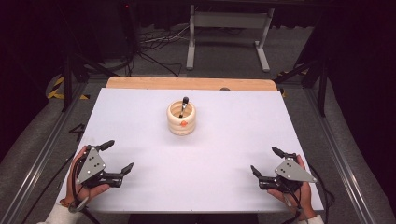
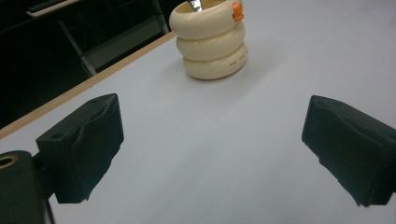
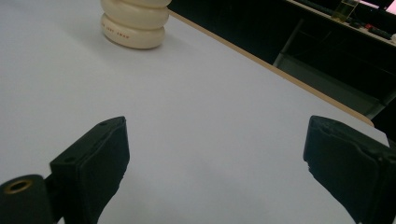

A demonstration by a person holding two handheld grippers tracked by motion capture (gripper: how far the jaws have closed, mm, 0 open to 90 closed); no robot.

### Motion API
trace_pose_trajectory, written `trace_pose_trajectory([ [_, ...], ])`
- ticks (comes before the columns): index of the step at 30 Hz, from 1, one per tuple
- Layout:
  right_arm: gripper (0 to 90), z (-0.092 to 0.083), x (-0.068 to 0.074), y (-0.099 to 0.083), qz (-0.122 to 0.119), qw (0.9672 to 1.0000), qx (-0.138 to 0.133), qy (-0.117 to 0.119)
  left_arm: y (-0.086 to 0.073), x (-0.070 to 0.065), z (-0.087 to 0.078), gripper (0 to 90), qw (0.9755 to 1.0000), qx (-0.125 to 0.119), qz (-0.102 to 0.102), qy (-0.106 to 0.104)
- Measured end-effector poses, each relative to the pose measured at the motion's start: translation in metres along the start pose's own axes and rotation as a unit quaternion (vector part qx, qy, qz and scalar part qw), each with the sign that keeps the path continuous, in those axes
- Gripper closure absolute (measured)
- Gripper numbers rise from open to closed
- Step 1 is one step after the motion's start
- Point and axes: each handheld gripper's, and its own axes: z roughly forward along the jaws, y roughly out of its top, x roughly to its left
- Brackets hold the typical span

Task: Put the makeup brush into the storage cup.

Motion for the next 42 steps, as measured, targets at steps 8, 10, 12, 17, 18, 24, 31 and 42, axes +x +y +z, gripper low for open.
trace_pose_trajectory([
  [8,7.7,-0.001,-0.002,-0.002,0.004,1.0000,0.000,-0.002,-0.014,0.000,-0.009,6.6,0.9996,0.000,-0.027,-0.001],
  [10,7.7,-0.001,-0.002,-0.002,0.005,1.0000,0.000,-0.001,-0.018,0.000,-0.012,6.5,0.9993,0.001,-0.039,0.001],
  [12,7.7,-0.001,-0.002,-0.002,0.003,1.0000,-0.002,-0.001,-0.023,-0.001,-0.015,6.5,0.9989,-0.002,-0.048,-0.001],
  [17,7.7,-0.001,-0.002,-0.002,0.004,1.0000,-0.002,0.000,-0.033,-0.001,-0.023,6.4,0.9976,-0.001,-0.070,0.001],
  [18,7.7,-0.002,-0.001,-0.002,0.004,1.0000,-0.002,0.000,-0.035,0.000,-0.025,6.4,0.9972,0.002,-0.075,0.002],
  [24,7.7,-0.002,0.001,0.000,-0.003,1.0000,-0.003,0.002,-0.035,-0.001,-0.030,6.3,0.9965,-0.010,-0.083,0.002],
  [31,7.7,-0.003,0.002,0.001,-0.005,1.0000,-0.003,0.000,-0.034,-0.004,-0.027,6.1,0.9971,-0.007,-0.075,-0.012],
  [42,7.7,-0.003,0.000,0.000,0.000,1.0000,-0.004,0.002,-0.033,-0.005,-0.024,6.2,0.9974,-0.004,-0.071,-0.010],
])
